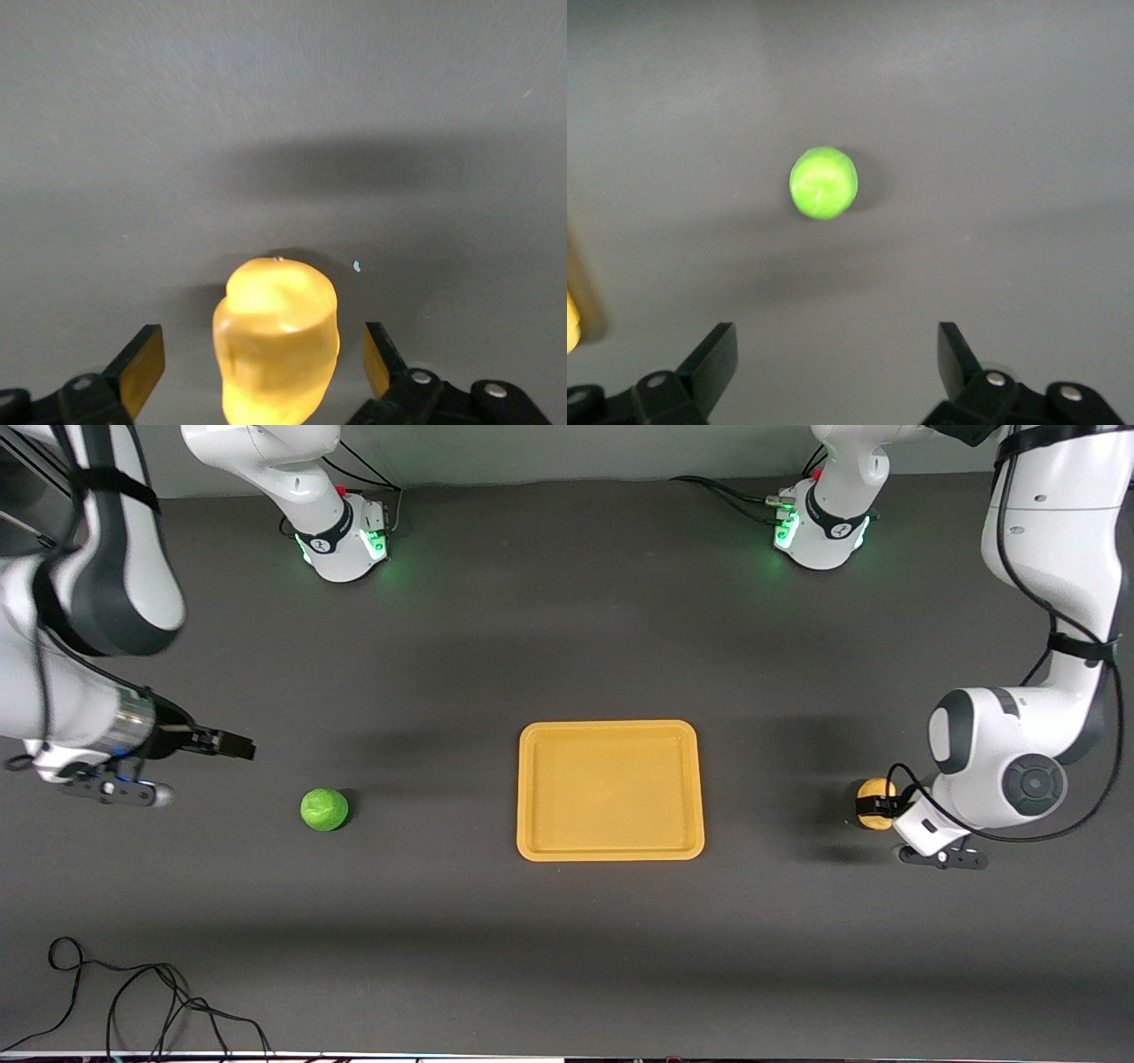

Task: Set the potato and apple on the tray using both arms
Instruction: 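Grasp the yellow potato with the left gripper while the right gripper reaches the apple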

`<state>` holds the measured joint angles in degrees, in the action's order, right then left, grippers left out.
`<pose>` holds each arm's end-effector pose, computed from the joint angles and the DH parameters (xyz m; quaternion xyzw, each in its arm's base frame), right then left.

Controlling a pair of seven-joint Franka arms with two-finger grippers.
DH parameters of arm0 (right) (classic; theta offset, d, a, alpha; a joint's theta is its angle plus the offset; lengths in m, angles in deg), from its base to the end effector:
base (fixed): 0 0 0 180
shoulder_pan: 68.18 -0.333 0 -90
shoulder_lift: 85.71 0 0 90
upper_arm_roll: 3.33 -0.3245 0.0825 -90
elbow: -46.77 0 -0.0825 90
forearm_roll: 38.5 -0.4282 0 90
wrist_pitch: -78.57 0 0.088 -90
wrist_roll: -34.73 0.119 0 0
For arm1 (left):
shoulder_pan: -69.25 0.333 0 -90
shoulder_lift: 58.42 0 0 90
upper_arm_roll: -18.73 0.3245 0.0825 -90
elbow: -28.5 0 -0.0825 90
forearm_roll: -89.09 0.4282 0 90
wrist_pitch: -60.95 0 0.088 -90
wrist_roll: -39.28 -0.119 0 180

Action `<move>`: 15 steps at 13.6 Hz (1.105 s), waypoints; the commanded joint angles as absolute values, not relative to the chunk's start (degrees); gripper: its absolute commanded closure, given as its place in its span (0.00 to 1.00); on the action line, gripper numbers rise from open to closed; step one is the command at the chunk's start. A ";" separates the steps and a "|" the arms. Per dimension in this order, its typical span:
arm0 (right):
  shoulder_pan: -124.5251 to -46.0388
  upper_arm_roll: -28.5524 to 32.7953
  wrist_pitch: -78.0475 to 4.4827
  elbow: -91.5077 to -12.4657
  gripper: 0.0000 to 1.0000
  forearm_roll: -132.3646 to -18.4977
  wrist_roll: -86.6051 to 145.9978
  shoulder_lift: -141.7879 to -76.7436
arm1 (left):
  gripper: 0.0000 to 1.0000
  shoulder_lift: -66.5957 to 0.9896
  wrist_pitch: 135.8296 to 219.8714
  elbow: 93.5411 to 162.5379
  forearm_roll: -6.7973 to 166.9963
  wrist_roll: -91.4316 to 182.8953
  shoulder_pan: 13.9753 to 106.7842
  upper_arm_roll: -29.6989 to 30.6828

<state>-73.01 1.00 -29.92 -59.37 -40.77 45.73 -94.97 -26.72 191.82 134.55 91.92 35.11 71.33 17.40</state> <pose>0.6288 0.0103 0.4024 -0.9932 0.0986 0.0609 0.0062 0.6628 0.0107 0.1757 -0.9971 0.0457 0.0603 0.0089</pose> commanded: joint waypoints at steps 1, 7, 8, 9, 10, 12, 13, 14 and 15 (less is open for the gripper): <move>-73.37 0.89 -44.93 -71.22 0.00 -40.26 47.30 -94.59 | 0.00 -28.28 194.19 137.48 92.17 34.10 71.54 17.32; -74.16 -0.16 -59.04 -72.32 0.00 -39.73 47.30 -104.95 | 0.63 -29.85 193.06 137.31 91.99 34.27 71.19 17.24; -74.07 -0.16 -61.15 -72.32 0.00 -38.86 47.30 -106.18 | 0.66 -31.43 192.27 137.31 91.90 34.79 70.67 17.24; -74.16 -0.16 -63.09 -72.41 0.00 -36.93 47.38 -107.32 | 0.67 -33.01 189.65 136.79 91.82 34.71 70.23 17.15; -74.16 -0.16 -63.54 -72.41 0.00 -36.57 47.38 -107.77 | 0.68 -34.94 186.06 135.83 91.64 34.80 69.61 17.06; -73.99 -0.25 -64.33 -72.32 0.00 -36.91 47.82 -108.91 | 0.68 -39.94 175.96 132.85 88.59 35.67 68.90 15.92; -73.90 -0.34 -65.55 -72.32 0.00 -37.09 48.69 -109.18 | 0.67 -41.97 171.39 130.83 86.56 36.90 68.82 14.79; -74.07 -0.43 -65.65 -72.32 0.00 -37.09 49.83 -109.18 | 0.66 -43.03 168.38 129.24 85.32 38.91 68.81 13.30; -74.07 -0.69 -65.83 -72.32 0.00 -37.09 49.93 -109.18 | 0.66 -43.22 166.53 127.75 84.96 42.67 68.55 10.76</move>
